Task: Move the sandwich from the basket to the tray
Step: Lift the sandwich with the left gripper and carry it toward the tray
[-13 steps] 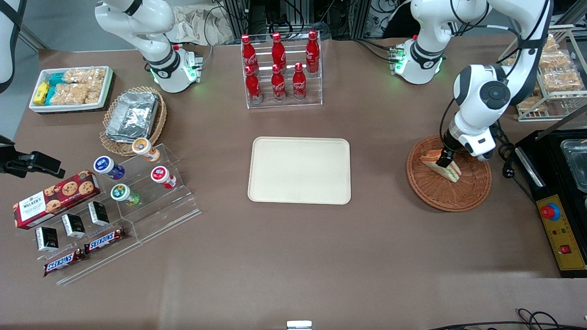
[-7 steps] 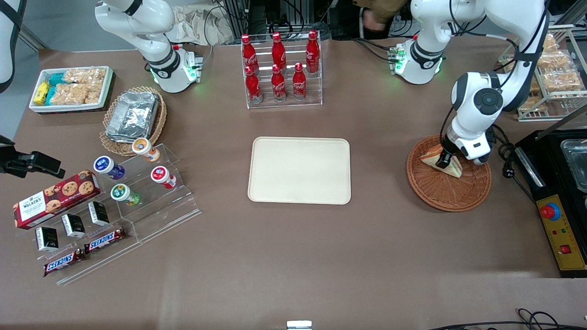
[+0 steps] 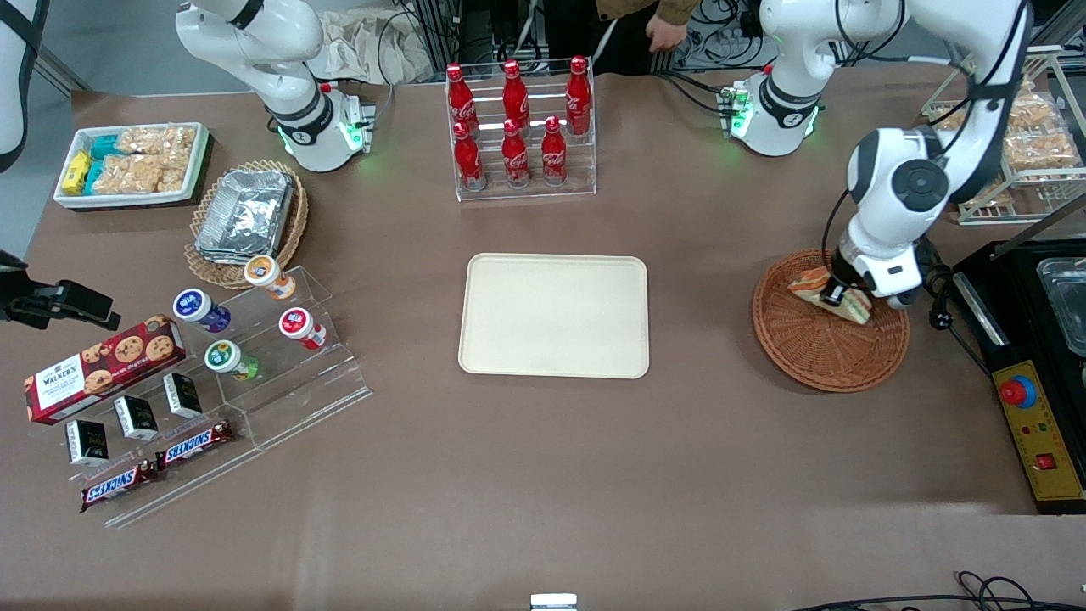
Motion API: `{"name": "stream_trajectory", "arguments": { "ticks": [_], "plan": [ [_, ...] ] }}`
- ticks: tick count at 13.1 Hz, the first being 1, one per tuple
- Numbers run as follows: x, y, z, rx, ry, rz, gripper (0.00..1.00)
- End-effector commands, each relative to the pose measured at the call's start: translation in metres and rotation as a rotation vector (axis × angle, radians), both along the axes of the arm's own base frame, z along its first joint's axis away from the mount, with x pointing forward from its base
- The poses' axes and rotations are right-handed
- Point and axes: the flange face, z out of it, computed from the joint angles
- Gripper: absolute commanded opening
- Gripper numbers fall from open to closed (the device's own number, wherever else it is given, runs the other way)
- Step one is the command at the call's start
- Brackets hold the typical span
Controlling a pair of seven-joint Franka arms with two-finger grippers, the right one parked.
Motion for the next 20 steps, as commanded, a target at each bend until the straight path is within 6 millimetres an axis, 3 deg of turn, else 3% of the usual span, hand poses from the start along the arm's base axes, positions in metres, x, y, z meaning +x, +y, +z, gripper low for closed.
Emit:
{"name": "stream_trajectory", "arguments": {
  "ticks": [1, 3, 6, 8, 9, 12, 14, 17, 20],
  "plan": [
    [0.009, -0.008, 0.067, 0.037, 0.017, -0.094, 0.00],
    [0.021, -0.039, 0.115, 0.055, 0.059, -0.202, 0.00],
    [0.037, -0.115, 0.205, 0.020, 0.156, -0.410, 0.00],
    [0.031, -0.155, 0.239, 0.025, 0.167, -0.589, 0.00],
    [0.025, -0.176, 0.246, 0.001, 0.165, -0.673, 0.00],
    [-0.004, -0.247, 0.249, -0.012, 0.172, -0.944, 0.00],
    [-0.014, -0.278, 0.236, -0.059, 0.191, -1.042, 0.00],
    [-0.013, -0.324, 0.186, -0.117, 0.162, -1.112, 0.00],
    [-0.011, -0.345, 0.123, -0.159, 0.129, -1.146, 0.00]
  ]
}}
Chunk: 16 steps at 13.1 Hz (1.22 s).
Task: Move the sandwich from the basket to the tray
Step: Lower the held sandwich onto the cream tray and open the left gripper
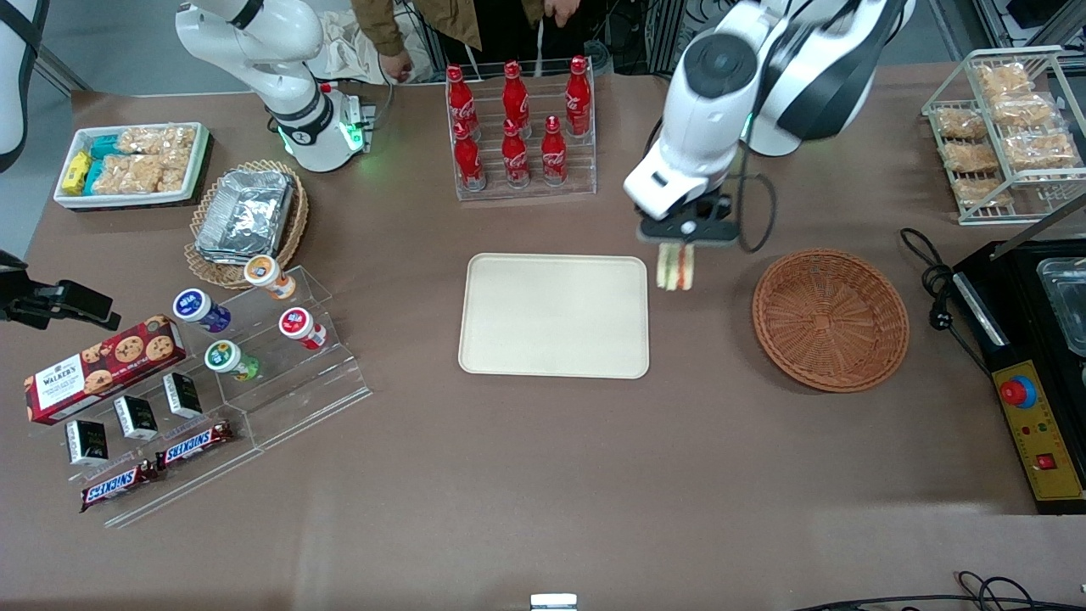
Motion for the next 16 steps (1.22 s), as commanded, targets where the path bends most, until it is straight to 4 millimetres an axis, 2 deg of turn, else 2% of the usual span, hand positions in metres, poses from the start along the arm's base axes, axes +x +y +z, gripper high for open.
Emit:
{"name": "stream_trajectory", "arguments": {
  "ticks": [1, 6, 9, 12, 14, 15, 16],
  "plan": [
    [0.003, -0.017, -0.052, -0.050, -0.001, -0.032, 0.00],
    [0.002, -0.049, -0.141, -0.020, -0.037, -0.053, 0.00],
    [0.002, -0.056, -0.182, 0.001, -0.069, -0.042, 0.00],
    [0.002, -0.059, -0.215, 0.014, -0.092, -0.032, 0.00],
    [0.001, -0.058, -0.227, 0.032, -0.106, -0.028, 0.00],
    [0.002, -0.058, -0.230, 0.034, -0.108, -0.030, 0.41],
    [0.003, -0.058, -0.230, 0.033, -0.109, -0.034, 0.99]
  ]
}}
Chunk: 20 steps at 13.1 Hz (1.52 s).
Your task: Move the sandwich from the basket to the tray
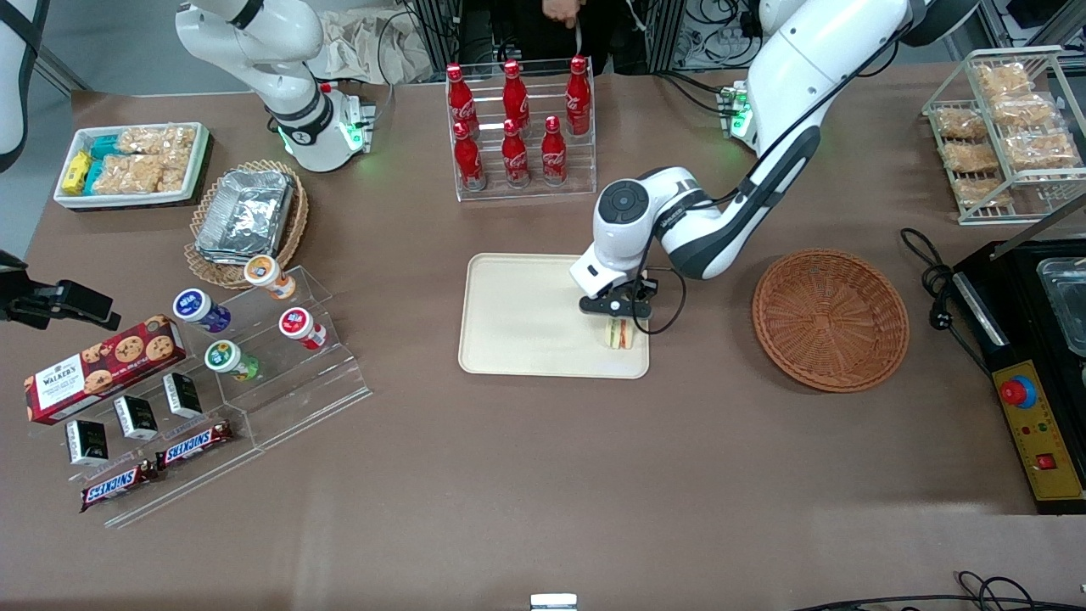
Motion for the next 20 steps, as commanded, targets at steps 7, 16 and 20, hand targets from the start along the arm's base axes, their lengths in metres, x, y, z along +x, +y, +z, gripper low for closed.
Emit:
{"name": "stream_trajectory", "arguments": {
  "ticks": [7, 16, 20],
  "plan": [
    [0.031, -0.001, 0.049, -0.005, -0.079, 0.066, 1.00],
    [0.092, 0.090, 0.349, -0.046, -0.114, 0.505, 1.00],
    [0.081, 0.209, 0.425, -0.020, -0.055, 0.400, 1.00]
  ]
}}
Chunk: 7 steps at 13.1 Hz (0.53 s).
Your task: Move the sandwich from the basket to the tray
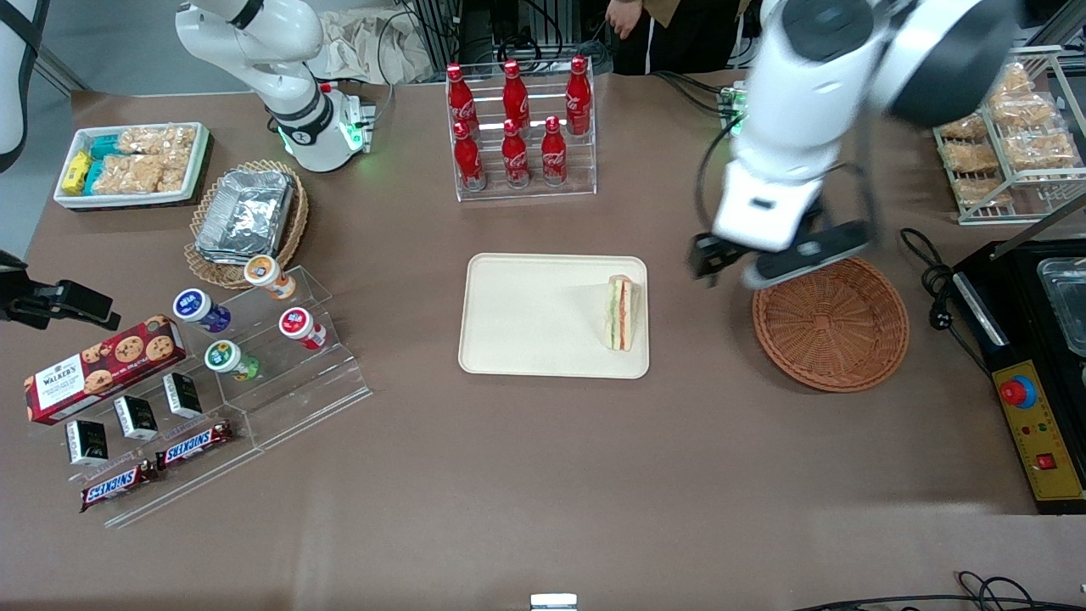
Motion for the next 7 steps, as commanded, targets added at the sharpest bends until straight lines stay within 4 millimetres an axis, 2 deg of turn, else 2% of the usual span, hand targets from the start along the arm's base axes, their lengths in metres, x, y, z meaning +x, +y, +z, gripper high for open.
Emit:
{"name": "stream_trajectory", "arguments": {
  "ticks": [1, 2, 4, 5, 7],
  "plan": [
    [-0.017, 0.097, 0.052, -0.081, 0.043, -0.123, 1.00],
    [-0.021, 0.139, 0.065, -0.100, 0.060, -0.185, 1.00],
    [-0.042, 0.181, 0.083, -0.090, 0.094, -0.313, 1.00],
    [-0.044, 0.186, 0.088, -0.080, 0.086, -0.346, 1.00],
    [-0.041, 0.191, 0.086, -0.071, 0.095, -0.406, 1.00]
  ]
}}
